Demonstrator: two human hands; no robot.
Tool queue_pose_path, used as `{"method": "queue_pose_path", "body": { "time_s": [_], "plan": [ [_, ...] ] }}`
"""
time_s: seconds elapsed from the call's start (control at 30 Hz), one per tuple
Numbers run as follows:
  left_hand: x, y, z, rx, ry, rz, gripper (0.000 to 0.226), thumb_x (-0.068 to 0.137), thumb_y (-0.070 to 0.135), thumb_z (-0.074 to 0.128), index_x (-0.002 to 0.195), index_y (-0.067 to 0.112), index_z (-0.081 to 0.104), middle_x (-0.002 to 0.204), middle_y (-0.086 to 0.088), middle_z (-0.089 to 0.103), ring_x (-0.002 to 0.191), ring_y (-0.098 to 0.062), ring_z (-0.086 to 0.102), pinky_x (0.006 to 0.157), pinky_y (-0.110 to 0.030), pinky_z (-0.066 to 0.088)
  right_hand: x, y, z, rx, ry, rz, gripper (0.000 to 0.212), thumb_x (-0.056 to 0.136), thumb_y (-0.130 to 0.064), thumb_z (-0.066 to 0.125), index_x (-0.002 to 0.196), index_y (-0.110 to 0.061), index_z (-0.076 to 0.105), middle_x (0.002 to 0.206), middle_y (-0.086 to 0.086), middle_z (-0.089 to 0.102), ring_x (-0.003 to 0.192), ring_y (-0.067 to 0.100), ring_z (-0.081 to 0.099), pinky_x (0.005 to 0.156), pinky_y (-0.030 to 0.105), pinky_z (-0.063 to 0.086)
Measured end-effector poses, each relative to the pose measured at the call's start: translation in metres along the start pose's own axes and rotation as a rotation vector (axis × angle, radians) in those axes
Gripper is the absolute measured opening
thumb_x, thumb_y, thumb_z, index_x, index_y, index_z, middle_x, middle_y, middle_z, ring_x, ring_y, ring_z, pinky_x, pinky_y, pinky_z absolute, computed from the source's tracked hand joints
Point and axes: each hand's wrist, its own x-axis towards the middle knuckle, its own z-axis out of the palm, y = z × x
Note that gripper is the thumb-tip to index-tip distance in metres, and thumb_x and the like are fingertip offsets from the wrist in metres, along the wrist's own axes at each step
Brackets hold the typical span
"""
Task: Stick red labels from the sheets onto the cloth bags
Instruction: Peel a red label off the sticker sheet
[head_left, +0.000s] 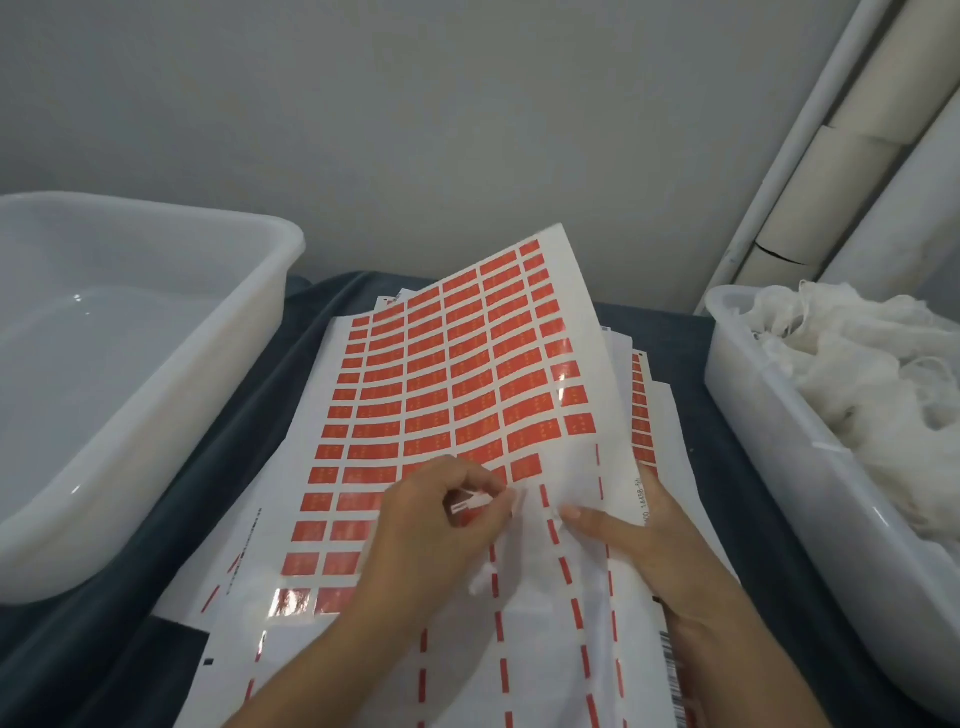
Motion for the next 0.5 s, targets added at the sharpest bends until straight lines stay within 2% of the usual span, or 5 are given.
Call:
{"method": "queue_pose_path", "body": {
  "time_s": [0.17,0.27,0.3,0.37,0.5],
  "plan": [
    [0.005,0.01,-0.016,-0.143,0.131,-0.07,0.008,0.07,0.036,0.068,0.068,0.034,0.061,0.066,0.031,0.061,0.081,0.02,0.052,0.055,0.005,0.038,0.001,-0.001,-0.002,-0.179,0.334,-0.143,0.085,0.069,-0.034,0.076,0.13,-0.047,0.019,0.125,-0.017,0.042,0.1,0.006,0.048,0.084,0.034,0.046],
    [0.001,0.017,-0.018,-0.115,0.123,0.073,0.009,0.064,0.044,0.062,0.067,0.037,0.058,0.065,0.027,0.06,0.082,0.01,0.056,0.06,0.002,0.041,-0.002,-0.001,0.001,-0.349,0.607,-0.495,0.05,0.071,-0.045,0.072,0.113,-0.041,0.046,0.119,-0.023,0.048,0.092,0.001,0.053,0.079,0.014,0.042],
    [0.0,0.019,-0.019,-0.06,0.105,0.17,0.009,0.068,0.042,0.065,0.067,0.039,0.057,0.065,0.028,0.059,0.081,0.007,0.057,0.06,0.001,0.042,-0.004,-0.002,0.001,-0.321,0.546,-0.482,0.03,0.072,-0.052,0.067,0.096,-0.037,0.056,0.102,-0.029,0.057,0.082,0.003,0.06,0.067,0.006,0.043],
    [-0.003,0.019,-0.018,0.112,0.084,0.401,0.012,0.074,0.031,0.072,0.073,0.034,0.06,0.072,0.029,0.057,0.076,0.005,0.055,0.06,0.001,0.041,-0.007,-0.007,0.003,-0.149,0.214,-0.236,0.032,0.067,-0.057,0.058,0.071,-0.026,0.067,0.069,-0.021,0.066,0.062,0.006,0.064,0.046,0.005,0.043],
    [-0.009,0.015,-0.015,0.353,-0.012,0.598,0.014,0.063,0.023,0.071,0.074,0.015,0.072,0.072,0.007,0.068,0.082,-0.005,0.054,0.067,0.008,0.034,-0.012,-0.012,0.005,0.099,-0.178,0.072,0.034,0.058,-0.052,0.063,0.064,-0.02,0.074,0.062,0.002,0.063,0.04,0.01,0.048,0.039,0.016,0.037]
  ]
}}
